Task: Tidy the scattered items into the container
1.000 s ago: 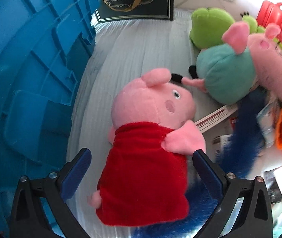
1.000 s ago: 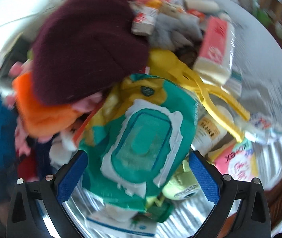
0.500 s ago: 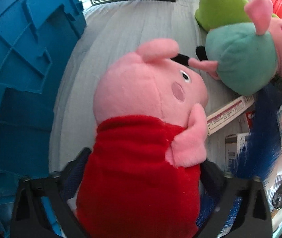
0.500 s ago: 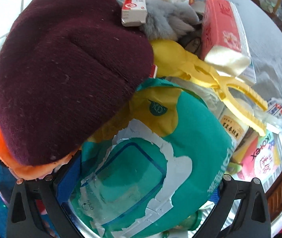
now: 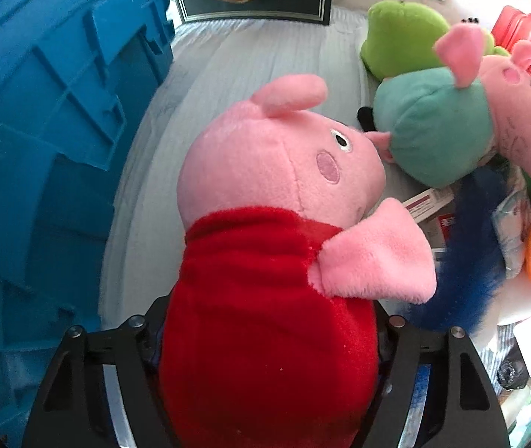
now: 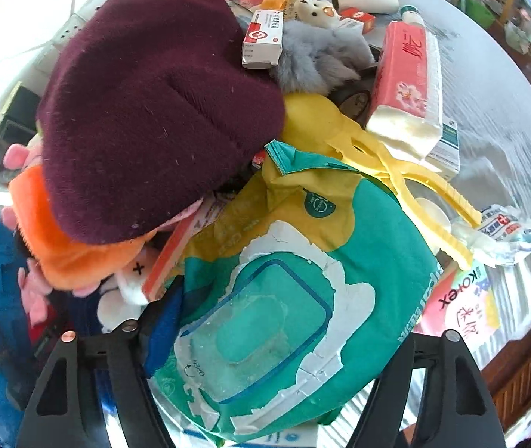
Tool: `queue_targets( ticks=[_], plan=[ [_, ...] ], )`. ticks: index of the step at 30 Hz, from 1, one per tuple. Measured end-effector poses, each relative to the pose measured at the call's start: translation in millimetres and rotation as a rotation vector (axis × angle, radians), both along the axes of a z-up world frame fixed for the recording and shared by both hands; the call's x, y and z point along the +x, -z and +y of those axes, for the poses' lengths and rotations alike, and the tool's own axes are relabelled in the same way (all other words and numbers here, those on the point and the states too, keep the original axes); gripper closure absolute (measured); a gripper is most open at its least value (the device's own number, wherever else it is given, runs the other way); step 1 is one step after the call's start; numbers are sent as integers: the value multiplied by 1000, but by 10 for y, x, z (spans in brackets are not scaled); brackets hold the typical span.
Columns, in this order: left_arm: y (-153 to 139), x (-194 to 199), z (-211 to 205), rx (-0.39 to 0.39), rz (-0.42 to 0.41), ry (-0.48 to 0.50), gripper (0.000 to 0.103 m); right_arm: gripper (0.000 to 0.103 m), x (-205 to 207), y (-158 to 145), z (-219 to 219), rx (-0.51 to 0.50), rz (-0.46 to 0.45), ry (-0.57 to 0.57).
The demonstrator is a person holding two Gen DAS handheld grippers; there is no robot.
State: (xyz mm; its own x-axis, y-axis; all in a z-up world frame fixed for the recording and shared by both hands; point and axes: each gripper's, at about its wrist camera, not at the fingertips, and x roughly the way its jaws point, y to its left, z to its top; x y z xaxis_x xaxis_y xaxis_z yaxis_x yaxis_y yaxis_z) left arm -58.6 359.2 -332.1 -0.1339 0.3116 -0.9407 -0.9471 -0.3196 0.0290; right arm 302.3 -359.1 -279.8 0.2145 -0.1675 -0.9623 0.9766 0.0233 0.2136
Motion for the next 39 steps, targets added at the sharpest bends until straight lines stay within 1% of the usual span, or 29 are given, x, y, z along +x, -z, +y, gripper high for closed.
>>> queue_targets(
  ticks=[2,5,12,18,20,22,27,33,37,39],
  plan=[
    [-66,29,-22,12,18,0,28,29,-52,-20,33,-4,-34,-3],
    [-152,48,-85,27,14,1,28,29,-112,-53,81,-5,-60,-7],
    [-339,145,-112,51,22,6,28,29,-152,-143,191,-19,-69,-39],
    [-503,244,-199,70,22,16,28,29,-160,-345,278,-68,-48,-80],
    [-589,270,-239,83,23,16,28,29,-236,-420,270,-86,-40,-93],
    [-670,295,-281,94,23,17,28,29,-208,-446,215,-102,-35,-102],
    [-872,369,-356,126,28,29,28,29,-232,-620,278,-151,-22,-140],
    [-1203,486,-539,164,38,48,28,29,-253,-849,363,-222,19,-198],
    [-1302,532,-471,176,43,65,28,29,-278,-959,389,-260,38,-229],
    [-1345,570,-520,179,56,73,28,29,-289,-1008,397,-274,43,-243]
  ],
)
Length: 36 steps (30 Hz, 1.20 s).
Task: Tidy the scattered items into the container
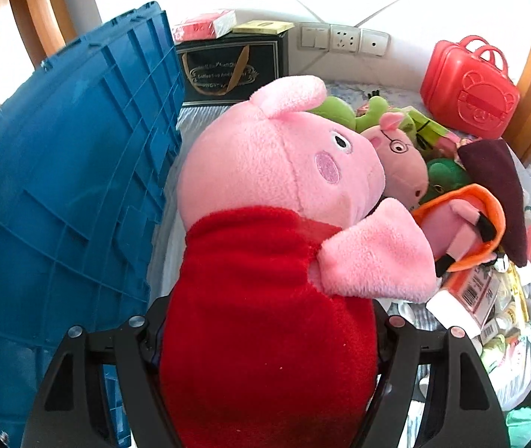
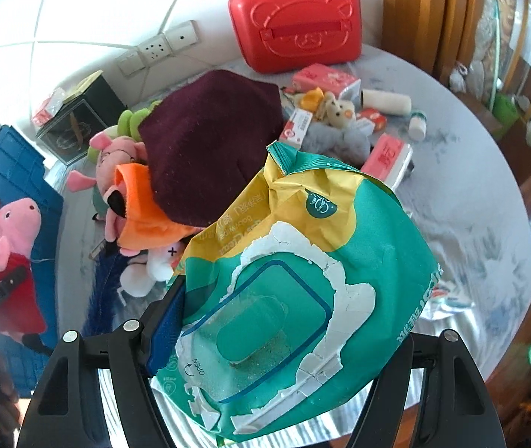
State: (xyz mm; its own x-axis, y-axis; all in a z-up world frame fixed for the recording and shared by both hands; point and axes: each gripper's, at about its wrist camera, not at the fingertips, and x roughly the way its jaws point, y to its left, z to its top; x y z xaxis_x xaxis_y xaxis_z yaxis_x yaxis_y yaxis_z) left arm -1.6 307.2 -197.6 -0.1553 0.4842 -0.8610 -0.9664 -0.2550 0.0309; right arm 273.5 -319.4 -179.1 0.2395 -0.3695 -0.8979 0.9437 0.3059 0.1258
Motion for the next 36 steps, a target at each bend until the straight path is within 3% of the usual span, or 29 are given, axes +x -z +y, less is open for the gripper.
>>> queue_targets(
  ticks=[16,17,18,28,36],
  plan=[
    [-344,159,-311,74,-29,-39,28,29,-254,-399,-45,-65,-13,-48],
    [-375,176,-320,79,-32,-39,28,29,-266,-422,-40,-95,3,59],
    [-413,191,-335,87,-36,-38,28,29,-280,-458,-34,-104,1,65],
    [-763,404,-485,141,-41,-1,28,29,-345,-733,40,-173,-6,48],
    [-970,510,-565,169,-41,29,28,29,-333,-784,53,-185,-12,38]
  ],
)
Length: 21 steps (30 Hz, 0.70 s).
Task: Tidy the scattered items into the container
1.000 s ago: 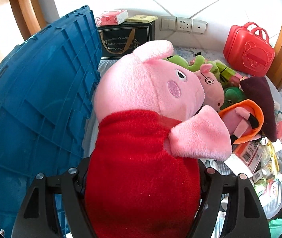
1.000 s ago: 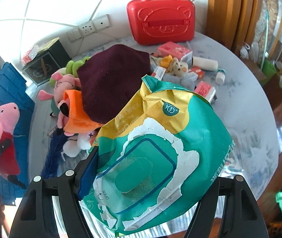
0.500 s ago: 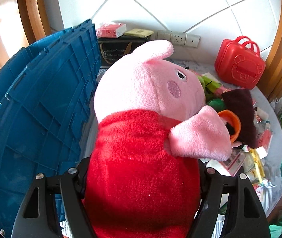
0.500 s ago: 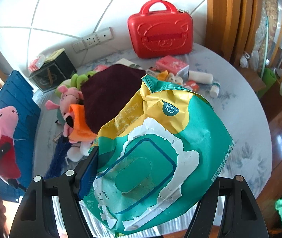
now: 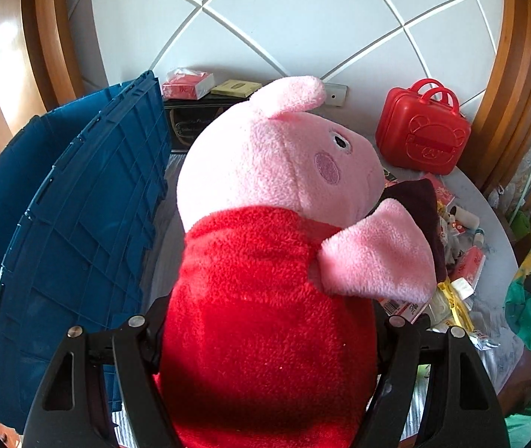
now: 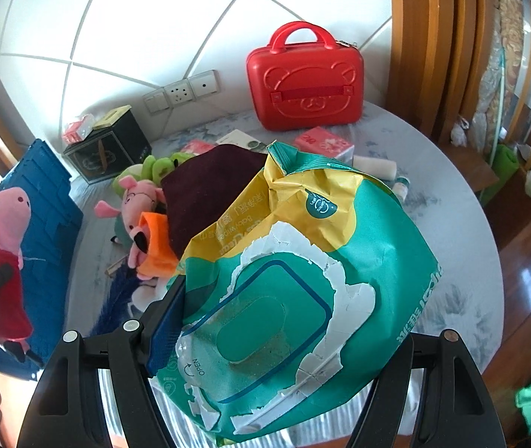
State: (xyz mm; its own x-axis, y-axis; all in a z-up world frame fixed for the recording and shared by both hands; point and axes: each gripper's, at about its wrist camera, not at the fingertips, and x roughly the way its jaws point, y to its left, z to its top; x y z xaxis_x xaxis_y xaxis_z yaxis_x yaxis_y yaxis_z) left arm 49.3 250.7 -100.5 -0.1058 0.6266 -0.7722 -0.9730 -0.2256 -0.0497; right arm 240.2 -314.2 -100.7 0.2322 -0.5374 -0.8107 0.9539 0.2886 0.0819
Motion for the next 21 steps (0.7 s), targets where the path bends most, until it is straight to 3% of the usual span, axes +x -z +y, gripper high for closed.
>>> queue_targets(
  ticks=[10,21],
  plan=[
    [-311,-12,-160,27,19,-3,28,29,169,22,27,8,-30,-45],
    [-824,-523,-449,144,-20,-33,28,29,931,-201,190,-51,-21,-155]
  ],
)
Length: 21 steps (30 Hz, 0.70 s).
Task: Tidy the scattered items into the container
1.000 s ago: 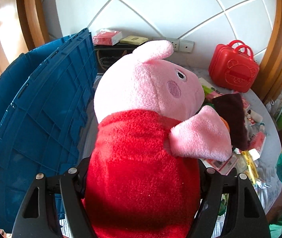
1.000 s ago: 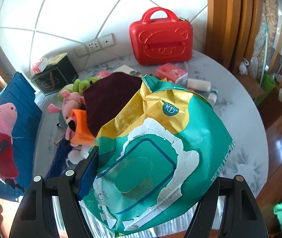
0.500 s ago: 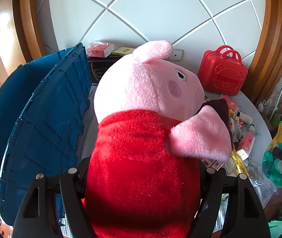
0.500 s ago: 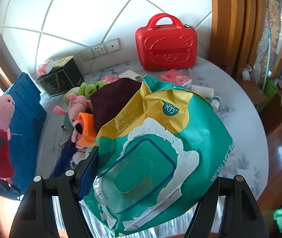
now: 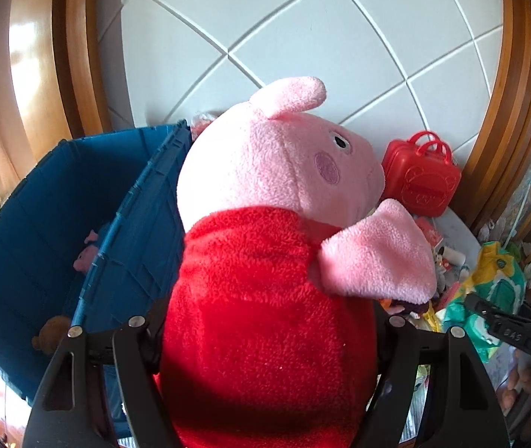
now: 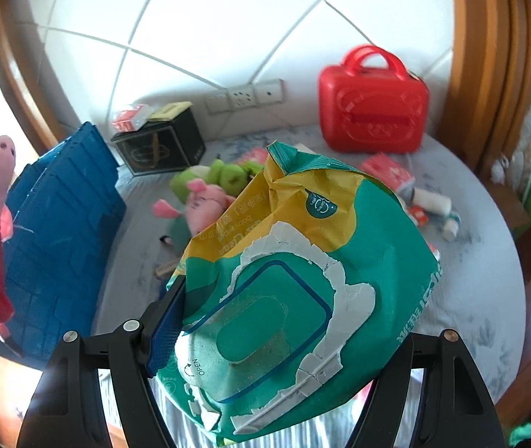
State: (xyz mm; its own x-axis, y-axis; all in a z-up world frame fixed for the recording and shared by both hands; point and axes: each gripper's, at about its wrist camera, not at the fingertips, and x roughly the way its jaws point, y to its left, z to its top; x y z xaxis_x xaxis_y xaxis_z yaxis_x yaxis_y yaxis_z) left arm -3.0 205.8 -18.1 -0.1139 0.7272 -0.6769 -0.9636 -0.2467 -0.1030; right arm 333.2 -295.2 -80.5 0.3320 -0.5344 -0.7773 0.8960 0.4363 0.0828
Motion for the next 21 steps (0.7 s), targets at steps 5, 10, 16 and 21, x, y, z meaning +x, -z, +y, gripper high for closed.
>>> queue_targets(
  ticks=[5,10,16,21],
  plan=[
    [-188,-356,-58,36,1,28,28,29,408,-89,160,-15,-4,-7],
    [-333,-807,-59,79,-31,54,28,29,846,-240,408,-73,9,-8],
    [-441,-1348,-84,124,-48,61,28,29,1394,-416,597,-106,8,-24],
    [-483,-1833,-154,158,-65,35,28,29,1894,-563,741,-147,15,-58]
  ],
)
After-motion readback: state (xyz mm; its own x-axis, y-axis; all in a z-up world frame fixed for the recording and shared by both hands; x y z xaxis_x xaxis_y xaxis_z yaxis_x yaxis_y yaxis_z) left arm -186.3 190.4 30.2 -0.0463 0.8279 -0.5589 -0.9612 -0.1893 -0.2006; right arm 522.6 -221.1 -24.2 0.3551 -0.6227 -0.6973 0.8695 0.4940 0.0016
